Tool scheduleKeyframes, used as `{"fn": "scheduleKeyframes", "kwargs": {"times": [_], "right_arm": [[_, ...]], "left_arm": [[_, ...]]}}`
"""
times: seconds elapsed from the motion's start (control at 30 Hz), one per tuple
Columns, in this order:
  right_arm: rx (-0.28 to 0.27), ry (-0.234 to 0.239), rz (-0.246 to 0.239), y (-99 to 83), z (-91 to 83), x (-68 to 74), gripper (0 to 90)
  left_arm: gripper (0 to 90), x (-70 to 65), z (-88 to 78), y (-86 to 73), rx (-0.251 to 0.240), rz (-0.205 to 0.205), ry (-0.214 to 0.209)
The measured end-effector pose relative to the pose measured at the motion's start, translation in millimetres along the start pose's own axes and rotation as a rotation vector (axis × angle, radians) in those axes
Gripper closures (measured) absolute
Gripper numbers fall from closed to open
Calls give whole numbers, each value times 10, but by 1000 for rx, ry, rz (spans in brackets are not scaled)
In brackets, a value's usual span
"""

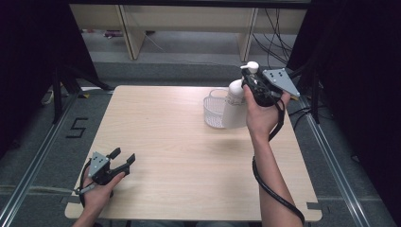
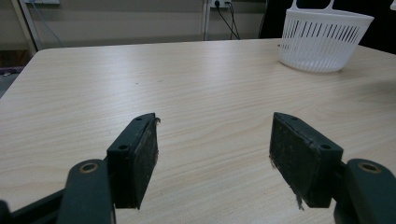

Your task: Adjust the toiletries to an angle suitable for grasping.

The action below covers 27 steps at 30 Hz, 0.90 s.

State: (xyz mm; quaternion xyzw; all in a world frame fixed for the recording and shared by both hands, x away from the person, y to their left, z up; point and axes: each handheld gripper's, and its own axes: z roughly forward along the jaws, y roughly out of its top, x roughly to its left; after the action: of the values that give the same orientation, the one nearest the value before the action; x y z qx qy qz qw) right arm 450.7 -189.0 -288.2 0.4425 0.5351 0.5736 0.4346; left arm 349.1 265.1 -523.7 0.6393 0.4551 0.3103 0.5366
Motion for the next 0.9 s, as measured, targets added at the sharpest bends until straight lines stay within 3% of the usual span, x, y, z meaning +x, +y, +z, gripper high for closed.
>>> {"fn": "scheduleKeyframes", "kwargs": {"times": [0.9], "right_arm": [[-12,1,-5,76,146,35,601]], "left_arm": [[319,8,0,2,4,-3,-2]]}}
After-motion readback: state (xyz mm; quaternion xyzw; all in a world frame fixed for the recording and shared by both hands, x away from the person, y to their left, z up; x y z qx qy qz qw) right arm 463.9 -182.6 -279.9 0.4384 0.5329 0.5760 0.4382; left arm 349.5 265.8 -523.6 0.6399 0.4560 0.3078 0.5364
